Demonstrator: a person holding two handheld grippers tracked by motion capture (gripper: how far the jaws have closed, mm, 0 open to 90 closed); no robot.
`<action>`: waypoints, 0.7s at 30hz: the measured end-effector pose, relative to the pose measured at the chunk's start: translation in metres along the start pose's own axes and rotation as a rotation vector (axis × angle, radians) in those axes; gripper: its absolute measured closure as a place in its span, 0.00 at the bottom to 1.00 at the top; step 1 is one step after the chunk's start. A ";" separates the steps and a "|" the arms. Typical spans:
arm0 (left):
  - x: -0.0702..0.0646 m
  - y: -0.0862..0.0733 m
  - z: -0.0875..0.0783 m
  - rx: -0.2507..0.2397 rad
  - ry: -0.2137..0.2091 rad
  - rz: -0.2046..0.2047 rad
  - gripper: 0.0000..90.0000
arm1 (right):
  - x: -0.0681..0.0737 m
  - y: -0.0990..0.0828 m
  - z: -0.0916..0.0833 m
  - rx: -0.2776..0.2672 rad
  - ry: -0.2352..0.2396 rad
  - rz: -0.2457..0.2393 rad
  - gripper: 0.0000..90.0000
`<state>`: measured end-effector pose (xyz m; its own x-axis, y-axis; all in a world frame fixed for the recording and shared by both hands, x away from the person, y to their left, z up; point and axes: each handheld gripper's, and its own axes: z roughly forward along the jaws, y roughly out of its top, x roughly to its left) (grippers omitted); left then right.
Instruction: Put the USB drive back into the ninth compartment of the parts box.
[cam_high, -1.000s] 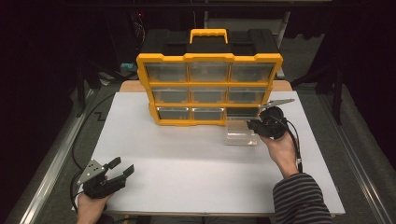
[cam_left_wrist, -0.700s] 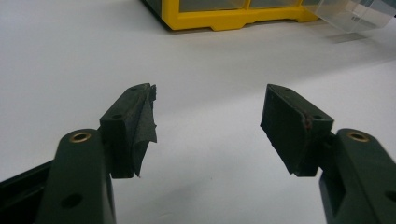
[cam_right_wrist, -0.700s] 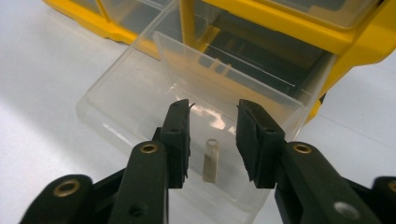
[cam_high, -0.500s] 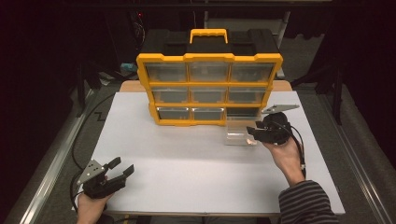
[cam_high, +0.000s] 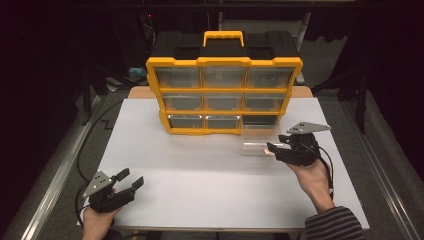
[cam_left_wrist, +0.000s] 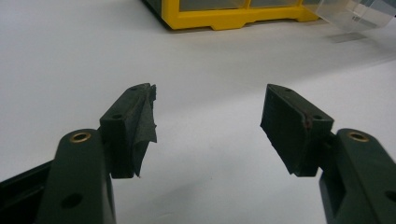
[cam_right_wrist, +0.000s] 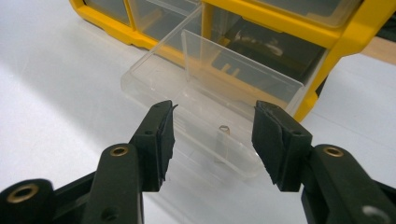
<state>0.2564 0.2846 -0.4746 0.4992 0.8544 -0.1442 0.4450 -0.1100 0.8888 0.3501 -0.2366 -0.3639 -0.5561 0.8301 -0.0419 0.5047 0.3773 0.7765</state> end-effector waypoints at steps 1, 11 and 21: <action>0.000 0.000 0.000 0.000 0.000 0.000 0.39 | 0.001 -0.001 -0.002 -0.008 -0.001 0.003 0.55; 0.000 0.000 0.000 -0.002 0.002 0.000 0.39 | 0.006 -0.019 -0.014 -0.058 0.009 -0.008 0.52; 0.000 0.000 0.000 0.000 0.002 0.003 0.39 | 0.011 -0.037 -0.019 -0.078 0.025 -0.003 0.50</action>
<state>0.2561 0.2843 -0.4745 0.4985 0.8554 -0.1409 0.4438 -0.1121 0.8891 0.3132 -0.2490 -0.3812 -0.5747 0.8178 -0.0293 0.4507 0.3462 0.8228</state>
